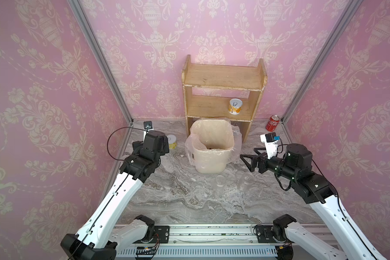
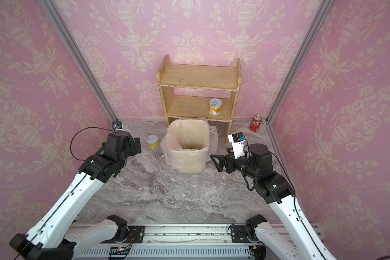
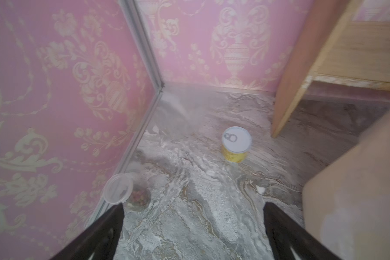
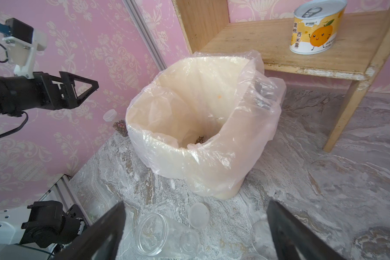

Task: Empty the moldy dried flower tea in the jars
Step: Place the jar at the center of the board, then pick up the jar from the center of the board.

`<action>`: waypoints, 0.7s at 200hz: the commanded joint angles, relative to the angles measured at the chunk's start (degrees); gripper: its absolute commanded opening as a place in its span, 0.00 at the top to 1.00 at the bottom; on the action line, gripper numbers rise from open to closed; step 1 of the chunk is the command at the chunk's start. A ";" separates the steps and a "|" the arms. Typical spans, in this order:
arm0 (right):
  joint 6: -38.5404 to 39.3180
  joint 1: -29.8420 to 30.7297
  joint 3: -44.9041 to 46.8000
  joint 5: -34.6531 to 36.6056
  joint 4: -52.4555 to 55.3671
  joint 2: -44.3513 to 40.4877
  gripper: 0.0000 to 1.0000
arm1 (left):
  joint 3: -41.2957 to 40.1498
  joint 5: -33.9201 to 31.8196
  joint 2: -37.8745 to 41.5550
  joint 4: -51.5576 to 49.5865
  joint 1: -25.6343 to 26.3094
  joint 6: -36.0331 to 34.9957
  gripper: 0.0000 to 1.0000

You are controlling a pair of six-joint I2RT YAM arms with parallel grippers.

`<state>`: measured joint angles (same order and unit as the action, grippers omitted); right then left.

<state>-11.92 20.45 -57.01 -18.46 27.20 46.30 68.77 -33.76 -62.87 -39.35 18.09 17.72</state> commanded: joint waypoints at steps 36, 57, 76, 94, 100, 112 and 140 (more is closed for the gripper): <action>2.52 1.83 -0.48 -2.58 -1.88 -0.94 0.00 | -5.40 7.74 -6.26 6.45 -18.34 4.52 0.01; 2.69 2.20 -0.54 -2.65 -1.84 -0.78 0.00 | -6.82 9.62 -9.06 8.10 -22.34 6.86 0.01; 2.78 2.54 -0.64 -2.71 -1.60 -0.45 0.00 | -8.23 10.14 -11.38 9.77 -23.65 8.24 0.01; 2.75 2.83 -0.51 -2.59 -1.61 -0.29 0.00 | -9.45 10.18 -13.40 11.44 -24.32 8.56 0.01; 2.78 2.93 -0.50 -2.47 -1.62 -0.25 0.00 | -9.72 9.91 -13.90 12.00 -24.56 8.39 0.01; 2.78 3.26 -0.55 -2.29 -1.62 -0.19 0.00 | -10.11 9.71 -15.09 12.74 -25.29 8.38 0.01; 2.78 3.72 -0.40 -1.82 -1.62 -0.62 0.00 | -11.40 10.46 -16.05 14.60 -27.55 8.99 0.01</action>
<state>-10.24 23.55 -57.04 -20.16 26.37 46.02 58.74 -24.27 -78.50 -27.42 -7.40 24.80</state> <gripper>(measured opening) 0.998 0.992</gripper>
